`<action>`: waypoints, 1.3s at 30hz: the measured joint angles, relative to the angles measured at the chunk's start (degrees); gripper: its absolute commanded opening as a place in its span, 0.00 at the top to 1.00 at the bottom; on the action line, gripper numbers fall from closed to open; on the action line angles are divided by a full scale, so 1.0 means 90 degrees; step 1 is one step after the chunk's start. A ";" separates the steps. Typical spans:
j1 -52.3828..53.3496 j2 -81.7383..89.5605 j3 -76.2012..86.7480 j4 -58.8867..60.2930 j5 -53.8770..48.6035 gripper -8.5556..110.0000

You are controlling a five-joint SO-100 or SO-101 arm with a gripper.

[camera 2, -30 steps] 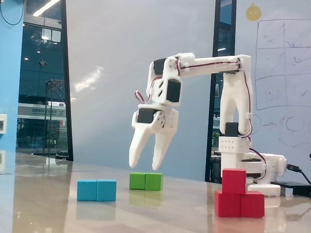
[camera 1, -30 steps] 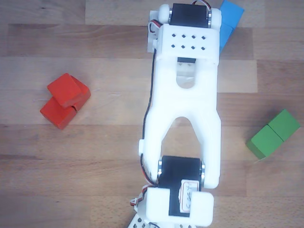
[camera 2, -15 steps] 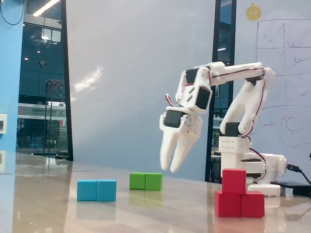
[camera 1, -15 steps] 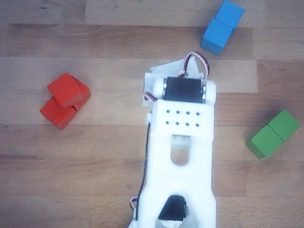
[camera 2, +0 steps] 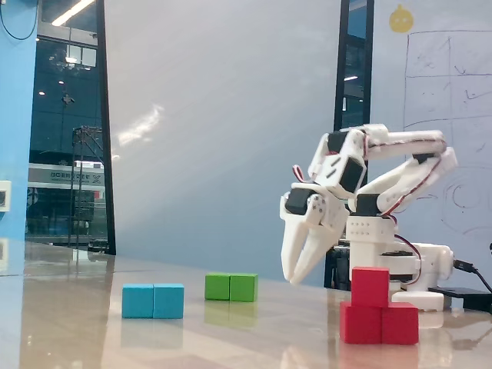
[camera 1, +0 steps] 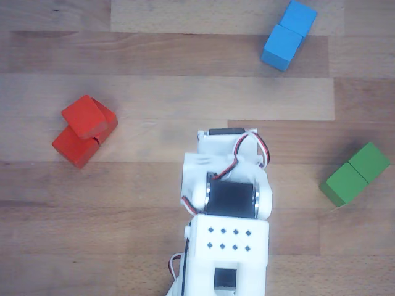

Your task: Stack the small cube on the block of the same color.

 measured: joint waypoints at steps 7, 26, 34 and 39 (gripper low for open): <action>0.0000 0.2178 0.0918 0.0967 0.0176 0.93; 0.0117 0.4346 0.1348 0.1934 0.0195 0.93; 0.0098 0.4346 0.1348 0.1934 0.0195 0.93; 0.0098 0.4346 0.1348 0.1934 0.0195 0.93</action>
